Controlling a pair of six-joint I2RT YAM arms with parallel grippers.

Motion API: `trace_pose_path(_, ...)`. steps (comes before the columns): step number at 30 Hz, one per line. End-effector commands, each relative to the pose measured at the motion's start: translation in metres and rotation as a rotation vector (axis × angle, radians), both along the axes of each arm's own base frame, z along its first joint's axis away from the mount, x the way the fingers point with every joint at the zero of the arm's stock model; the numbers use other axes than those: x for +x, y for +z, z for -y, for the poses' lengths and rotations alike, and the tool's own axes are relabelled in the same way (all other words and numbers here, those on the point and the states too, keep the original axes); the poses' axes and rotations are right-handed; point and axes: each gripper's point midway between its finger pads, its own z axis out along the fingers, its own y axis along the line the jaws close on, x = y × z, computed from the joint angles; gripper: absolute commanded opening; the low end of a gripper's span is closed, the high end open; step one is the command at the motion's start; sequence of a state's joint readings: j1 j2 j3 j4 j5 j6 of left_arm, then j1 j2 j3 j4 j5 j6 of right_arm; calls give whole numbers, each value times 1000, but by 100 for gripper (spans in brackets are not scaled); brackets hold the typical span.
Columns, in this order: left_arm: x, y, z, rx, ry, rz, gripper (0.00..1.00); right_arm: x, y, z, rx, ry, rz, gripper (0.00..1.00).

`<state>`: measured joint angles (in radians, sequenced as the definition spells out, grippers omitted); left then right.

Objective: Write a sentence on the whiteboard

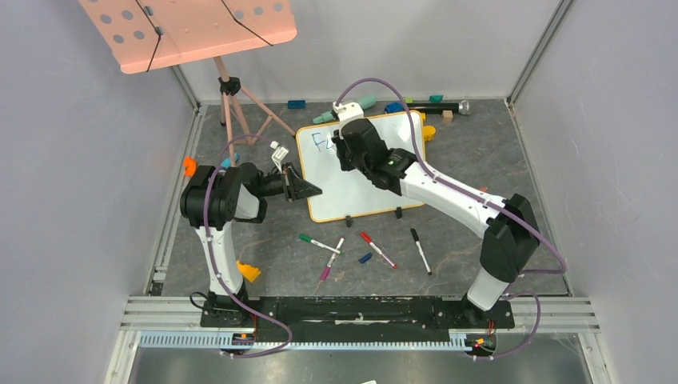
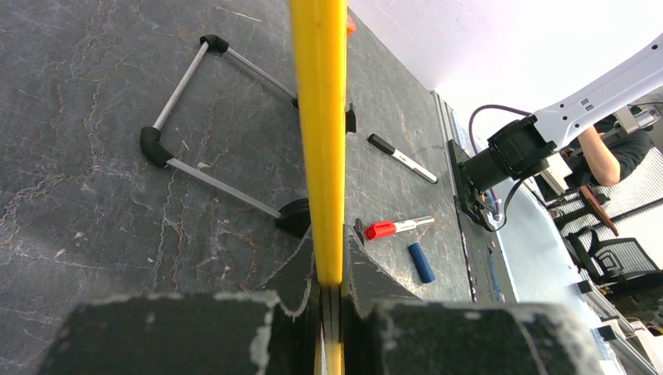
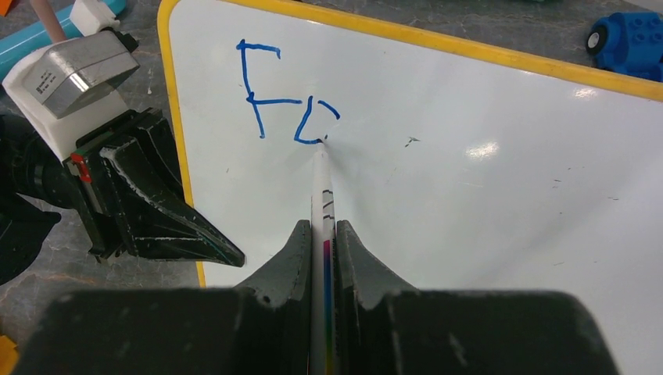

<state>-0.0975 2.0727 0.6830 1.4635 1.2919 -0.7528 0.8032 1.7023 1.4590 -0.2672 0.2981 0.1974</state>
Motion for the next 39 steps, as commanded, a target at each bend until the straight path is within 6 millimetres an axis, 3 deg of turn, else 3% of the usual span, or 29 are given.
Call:
trace_pose_path(1,-7,11,3,13,-69,222,2,17,27,15,10,-83,61,0)
trace_pose_path(10,-7,11,2,13,-68,222,2,24,30,12,8,-77,62,0)
trace_pose_path(24,-7,11,2,13,-67,222,2,9,16,11,30,-29,21,0)
trace_pose_path(31,-7,11,3,13,-69,222,2,1,5,20,10,-38,0,0)
trace_pose_path(39,-7,11,2,12,-67,222,2,0,15,25,17,-49,17,0)
